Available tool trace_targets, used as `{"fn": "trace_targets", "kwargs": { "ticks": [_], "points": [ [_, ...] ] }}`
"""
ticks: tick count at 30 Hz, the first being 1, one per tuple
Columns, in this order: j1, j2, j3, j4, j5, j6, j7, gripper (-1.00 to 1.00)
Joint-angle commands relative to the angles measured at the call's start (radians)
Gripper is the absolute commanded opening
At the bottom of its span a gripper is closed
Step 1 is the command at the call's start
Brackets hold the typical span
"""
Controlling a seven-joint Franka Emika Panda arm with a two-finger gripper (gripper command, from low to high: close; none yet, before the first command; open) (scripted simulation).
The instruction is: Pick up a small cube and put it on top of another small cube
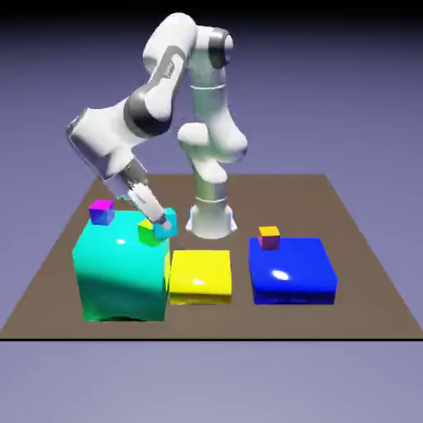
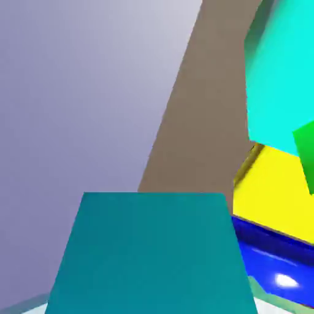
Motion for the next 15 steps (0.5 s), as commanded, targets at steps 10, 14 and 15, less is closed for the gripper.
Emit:
{"fn": "trace_targets", "kwargs": {
  "ticks": [10, 14, 15],
  "points": [
    [-0.148, -0.112, 0.088, -0.187, 0.002, 0.092, 0.200, -1.00],
    [-0.149, -0.113, 0.087, -0.182, 0.000, 0.086, 0.201, 1.00],
    [-0.157, -0.121, 0.077, -0.149, -0.009, 0.043, 0.209, 1.00]
  ]
}}
